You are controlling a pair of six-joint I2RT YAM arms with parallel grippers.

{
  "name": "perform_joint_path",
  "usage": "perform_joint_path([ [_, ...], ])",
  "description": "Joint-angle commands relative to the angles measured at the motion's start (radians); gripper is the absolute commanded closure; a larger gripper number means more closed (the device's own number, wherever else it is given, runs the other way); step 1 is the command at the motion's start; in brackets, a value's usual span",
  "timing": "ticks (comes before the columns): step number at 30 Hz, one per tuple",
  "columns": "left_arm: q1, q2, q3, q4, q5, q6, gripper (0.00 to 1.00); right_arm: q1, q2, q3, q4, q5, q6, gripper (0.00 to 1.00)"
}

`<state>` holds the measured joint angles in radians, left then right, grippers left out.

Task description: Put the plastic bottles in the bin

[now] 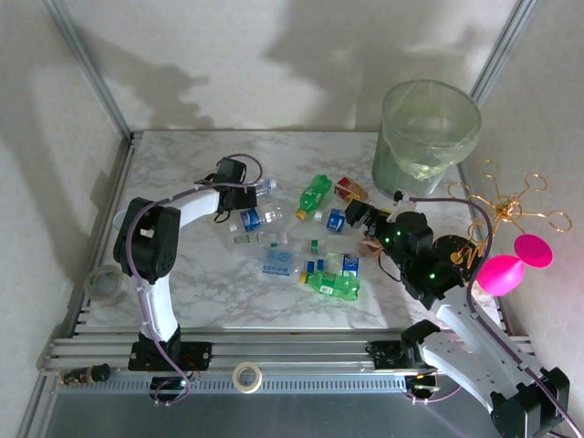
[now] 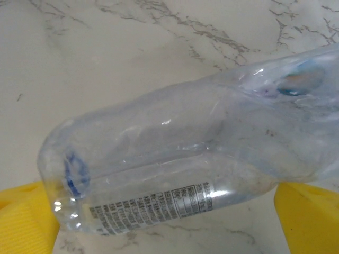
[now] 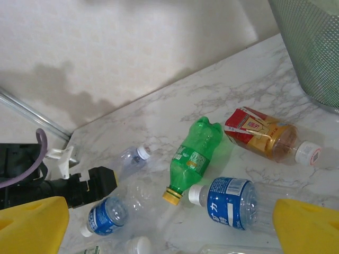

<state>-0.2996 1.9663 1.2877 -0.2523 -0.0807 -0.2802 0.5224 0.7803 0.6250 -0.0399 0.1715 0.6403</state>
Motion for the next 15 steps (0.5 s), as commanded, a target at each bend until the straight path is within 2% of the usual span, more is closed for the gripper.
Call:
perform_joint_path([
  [1,-0.004,0.036,0.081,-0.079,-0.031,0.038,0.0,0.009,-0.003,-0.009,0.034,0.037,-0.008,0.01],
  [7,-0.006,0.02,0.161,-0.155,-0.022,0.064,0.01,0.008,0.028,-0.023,0.079,0.027,-0.003,0.01],
  [11,-0.004,0.007,0.251,-0.223,-0.003,0.122,0.0,0.008,0.058,-0.013,0.093,0.012,-0.007,0.01],
  [15,0.006,0.067,0.395,-0.268,0.035,0.218,0.0,0.008,0.077,-0.008,0.104,0.001,0.003,0.01],
])
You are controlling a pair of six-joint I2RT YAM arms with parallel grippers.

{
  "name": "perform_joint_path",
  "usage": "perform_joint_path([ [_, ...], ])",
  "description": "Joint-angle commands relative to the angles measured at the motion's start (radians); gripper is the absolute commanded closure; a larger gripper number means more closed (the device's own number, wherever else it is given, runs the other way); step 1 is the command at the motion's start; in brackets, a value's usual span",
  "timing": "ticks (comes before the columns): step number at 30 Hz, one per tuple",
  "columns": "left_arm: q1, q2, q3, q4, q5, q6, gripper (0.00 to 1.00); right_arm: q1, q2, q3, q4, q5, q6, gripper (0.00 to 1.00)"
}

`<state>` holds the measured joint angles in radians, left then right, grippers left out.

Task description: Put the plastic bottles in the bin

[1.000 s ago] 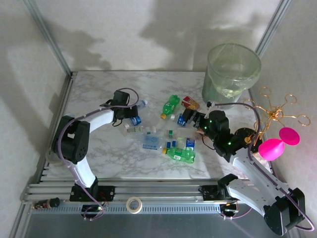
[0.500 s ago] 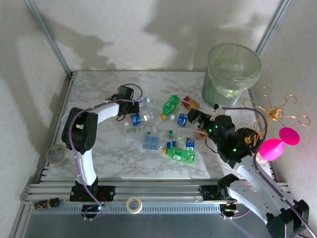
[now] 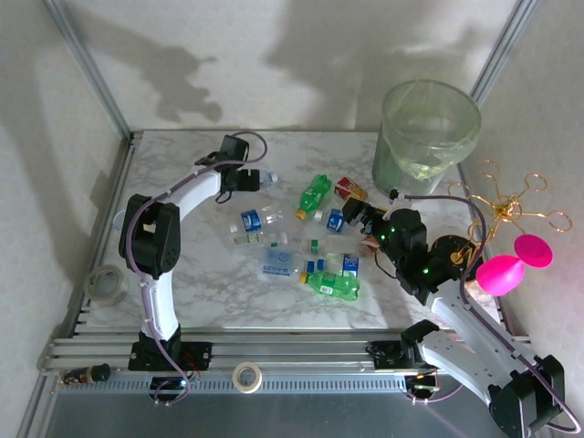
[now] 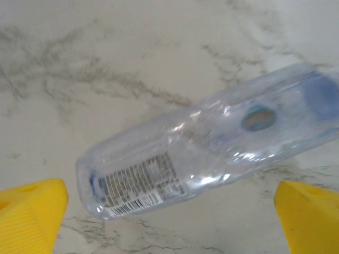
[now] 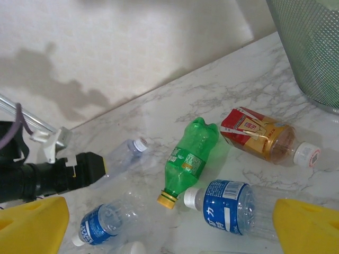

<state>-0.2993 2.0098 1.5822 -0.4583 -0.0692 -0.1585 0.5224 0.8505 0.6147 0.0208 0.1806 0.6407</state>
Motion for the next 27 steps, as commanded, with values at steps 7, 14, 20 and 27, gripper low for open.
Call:
perform_joint_path([
  [7,0.019,0.213,0.36,-0.19,0.214,0.265,0.0,0.011,0.019,0.011,0.034,-0.011,0.026,0.01],
  [14,0.018,0.234,0.31,-0.187,0.201,0.288,0.01,0.012,0.022,0.02,0.028,-0.007,0.029,0.01],
  [20,0.014,0.209,0.227,-0.155,0.202,0.282,0.0,0.011,0.018,0.011,0.027,-0.006,0.04,0.01],
  [27,0.012,0.175,0.131,-0.119,0.19,0.254,0.0,0.013,0.017,0.007,0.027,-0.004,0.046,0.01],
])
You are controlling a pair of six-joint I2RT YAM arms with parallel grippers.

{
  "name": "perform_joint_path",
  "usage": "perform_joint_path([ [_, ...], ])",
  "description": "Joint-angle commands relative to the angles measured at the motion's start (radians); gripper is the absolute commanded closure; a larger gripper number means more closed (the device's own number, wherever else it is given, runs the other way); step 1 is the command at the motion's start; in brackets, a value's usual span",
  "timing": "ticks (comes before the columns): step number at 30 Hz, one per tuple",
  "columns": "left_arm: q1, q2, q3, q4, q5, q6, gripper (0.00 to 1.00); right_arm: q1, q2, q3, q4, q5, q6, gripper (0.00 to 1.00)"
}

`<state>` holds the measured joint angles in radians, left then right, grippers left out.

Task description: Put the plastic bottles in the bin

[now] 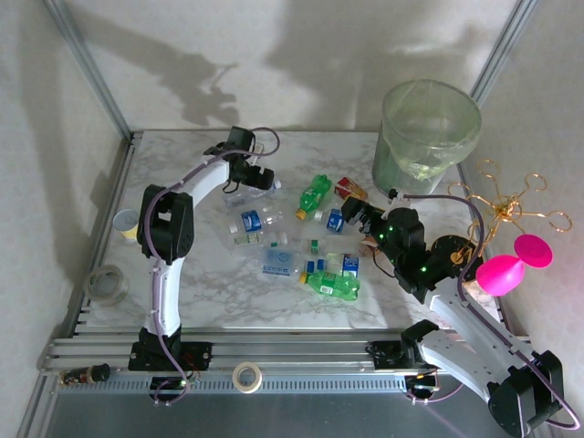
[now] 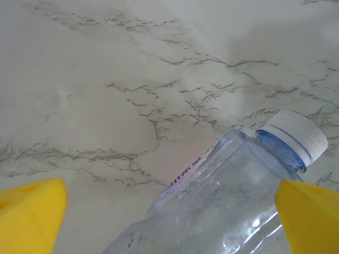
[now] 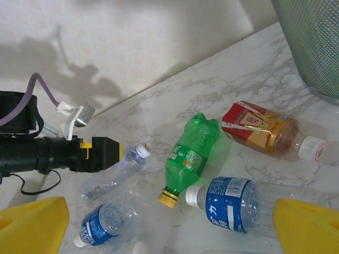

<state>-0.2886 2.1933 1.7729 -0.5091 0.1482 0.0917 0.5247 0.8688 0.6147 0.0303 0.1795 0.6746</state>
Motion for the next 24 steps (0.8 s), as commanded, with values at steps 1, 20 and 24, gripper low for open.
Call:
perform_joint_path([
  [1,-0.001,-0.022,-0.077,-0.062,-0.03,0.0,0.0,0.012,-0.002,0.008,0.019,-0.002,0.011,0.01],
  [20,-0.024,-0.111,-0.287,0.085,-0.162,-0.045,0.07,0.015,0.025,0.013,0.017,-0.016,0.007,0.01],
  [24,-0.024,-0.085,-0.28,0.09,-0.168,-0.035,0.19,0.015,0.058,0.034,0.013,-0.041,-0.009,0.01],
])
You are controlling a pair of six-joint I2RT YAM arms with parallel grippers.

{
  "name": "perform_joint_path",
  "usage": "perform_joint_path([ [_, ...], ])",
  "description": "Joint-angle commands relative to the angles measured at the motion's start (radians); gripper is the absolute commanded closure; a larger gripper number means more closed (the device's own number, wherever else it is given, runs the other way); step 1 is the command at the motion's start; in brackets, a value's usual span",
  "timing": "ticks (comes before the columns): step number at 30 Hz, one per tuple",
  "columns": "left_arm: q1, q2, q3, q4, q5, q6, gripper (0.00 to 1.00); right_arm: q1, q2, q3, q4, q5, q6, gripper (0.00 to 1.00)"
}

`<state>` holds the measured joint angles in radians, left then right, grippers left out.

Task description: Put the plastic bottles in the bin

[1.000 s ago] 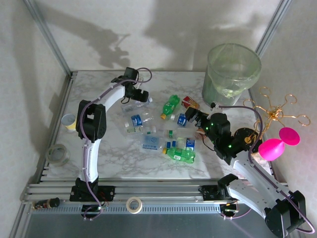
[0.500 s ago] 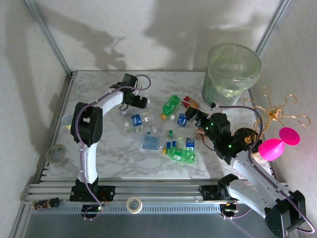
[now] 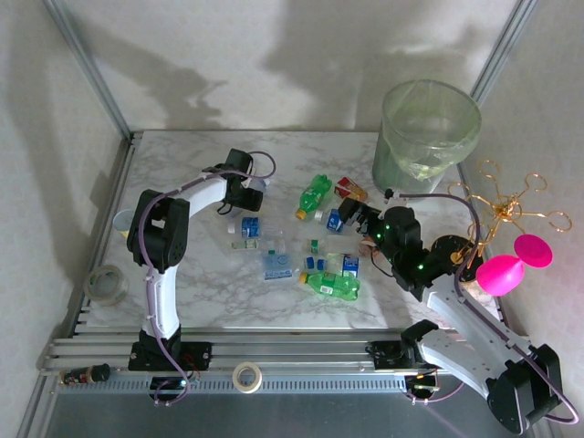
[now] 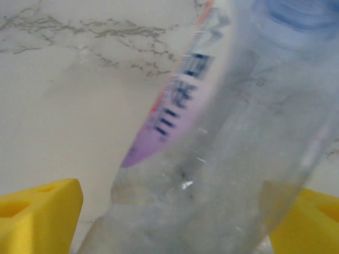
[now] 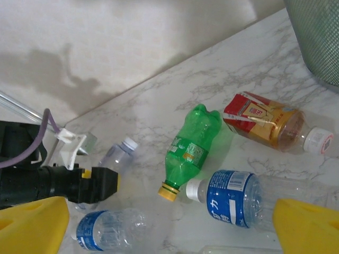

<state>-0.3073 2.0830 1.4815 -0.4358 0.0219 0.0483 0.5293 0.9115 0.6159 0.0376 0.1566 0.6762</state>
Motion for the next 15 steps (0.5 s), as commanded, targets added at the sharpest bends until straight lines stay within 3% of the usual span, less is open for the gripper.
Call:
perform_joint_path([
  [1,-0.005,0.025,0.009,0.019,-0.048,0.009,0.23,0.009,0.023,0.031,0.016,-0.027,-0.009,0.01],
  [7,-0.004,0.0,0.002,0.052,-0.078,0.016,0.41,0.011,0.048,0.017,0.062,-0.061,0.001,0.01],
  [15,-0.004,-0.03,-0.01,0.142,-0.118,-0.039,0.55,0.02,0.043,0.046,0.054,-0.072,-0.009,0.01],
])
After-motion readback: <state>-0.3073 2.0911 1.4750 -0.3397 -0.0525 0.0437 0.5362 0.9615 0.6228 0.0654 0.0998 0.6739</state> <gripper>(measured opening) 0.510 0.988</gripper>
